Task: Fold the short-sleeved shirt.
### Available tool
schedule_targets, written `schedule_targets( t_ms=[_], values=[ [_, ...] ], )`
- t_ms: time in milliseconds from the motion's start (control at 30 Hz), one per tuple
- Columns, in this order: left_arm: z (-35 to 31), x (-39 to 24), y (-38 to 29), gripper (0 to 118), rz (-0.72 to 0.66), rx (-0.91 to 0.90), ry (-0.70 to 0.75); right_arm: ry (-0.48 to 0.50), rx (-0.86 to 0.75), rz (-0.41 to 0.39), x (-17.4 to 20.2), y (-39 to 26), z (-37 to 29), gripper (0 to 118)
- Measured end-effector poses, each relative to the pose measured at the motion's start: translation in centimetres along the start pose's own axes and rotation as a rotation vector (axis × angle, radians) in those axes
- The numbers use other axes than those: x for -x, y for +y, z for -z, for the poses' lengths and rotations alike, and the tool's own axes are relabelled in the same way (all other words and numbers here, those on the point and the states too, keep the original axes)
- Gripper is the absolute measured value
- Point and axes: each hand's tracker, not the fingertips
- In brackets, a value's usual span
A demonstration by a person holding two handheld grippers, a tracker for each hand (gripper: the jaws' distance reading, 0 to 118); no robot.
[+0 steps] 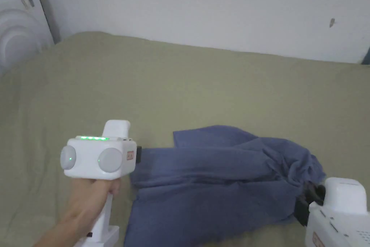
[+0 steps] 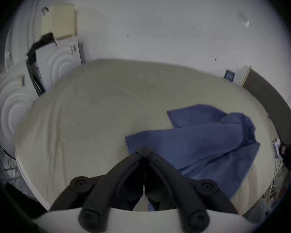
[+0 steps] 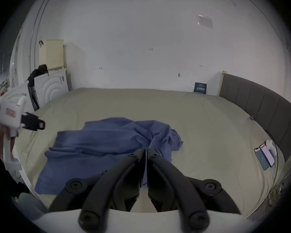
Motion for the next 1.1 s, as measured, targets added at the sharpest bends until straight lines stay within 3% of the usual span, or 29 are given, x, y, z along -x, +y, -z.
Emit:
schedule_targets(
  t_ms=[100,133,200,233,367,433,467,500,533,567,733,800,867,900,933,967,1033,1067,1100],
  values=[
    [4.0,-0.2,1.0,2,0.012,0.105,0.009,-0.013,0.038,-0.012,-0.6,-0.7,2.0,8],
    [4.9,-0.3,1.2,24,0.021,0.133,-0.002,-0.018,0.047,-0.012,-0.8,-1.0,2.5,8],
    [6.3,-0.8,1.2,108,0.052,0.161,0.064,-0.031,0.061,-0.016,-1.4,-1.4,3.5,8],
    [6.6,-0.8,1.0,118,0.067,0.165,0.072,-0.038,0.072,-0.015,-1.7,-1.6,4.1,8],
    [7.0,-1.1,1.4,100,0.112,0.149,0.114,-0.047,0.104,-0.001,-2.8,-1.8,5.2,8],
    [6.1,-1.1,1.4,87,0.092,0.151,0.066,-0.064,0.125,0.03,-4.0,-1.5,5.9,8],
    [5.3,-1.3,1.5,87,0.075,0.145,0.021,-0.079,0.127,0.026,-4.8,-1.1,6.4,8],
    [5.5,-1.7,0.9,71,0.084,0.136,0.03,-0.088,0.124,0.022,-5.6,-0.6,7.1,8],
    [5.2,-2.0,0.9,32,0.115,0.122,0.002,-0.108,0.135,0.018,-6.6,0.2,8.1,8],
    [5.1,-2.2,0.7,2,0.125,0.12,-0.019,-0.114,0.145,0.023,-7.4,0.9,8.9,8],
    [6.8,-1.8,0.0,2,0.138,0.148,-0.017,-0.1,0.225,0.074,-11.8,4.8,14.8,8],
    [6.0,-2.0,0.0,2,0.082,0.135,-0.028,-0.054,0.304,0.087,-12.7,5.3,16.9,18],
    [5.9,-2.0,-0.5,2,0.079,0.138,-0.037,0.024,0.449,0.148,-13.7,5.2,19.4,96],
    [6.3,-1.7,0.0,2,0.068,0.162,-0.051,0.033,0.507,0.163,-14.0,5.0,20.3,118],
    [6.4,-1.7,0.1,2,0.08,0.155,-0.048,0.034,0.475,0.114,-13.6,4.3,20.6,108],
    [6.4,-1.9,-0.1,2,0.093,0.151,-0.045,-0.013,0.426,0.119,-13.6,4.2,20.9,104],
    [6.8,-2.1,-0.1,2,0.102,0.153,-0.037,-0.037,0.527,0.111,-13.3,3.4,21.8,102],
    [7.0,-2.2,-0.2,2,0.107,0.153,-0.032,-0.035,0.55,0.108,-13.2,2.4,22.9,94],
    [7.1,-2.3,-0.2,2,0.108,0.153,-0.028,-0.044,0.558,0.089,-13.0,1.9,23.3,77]
  ],
)
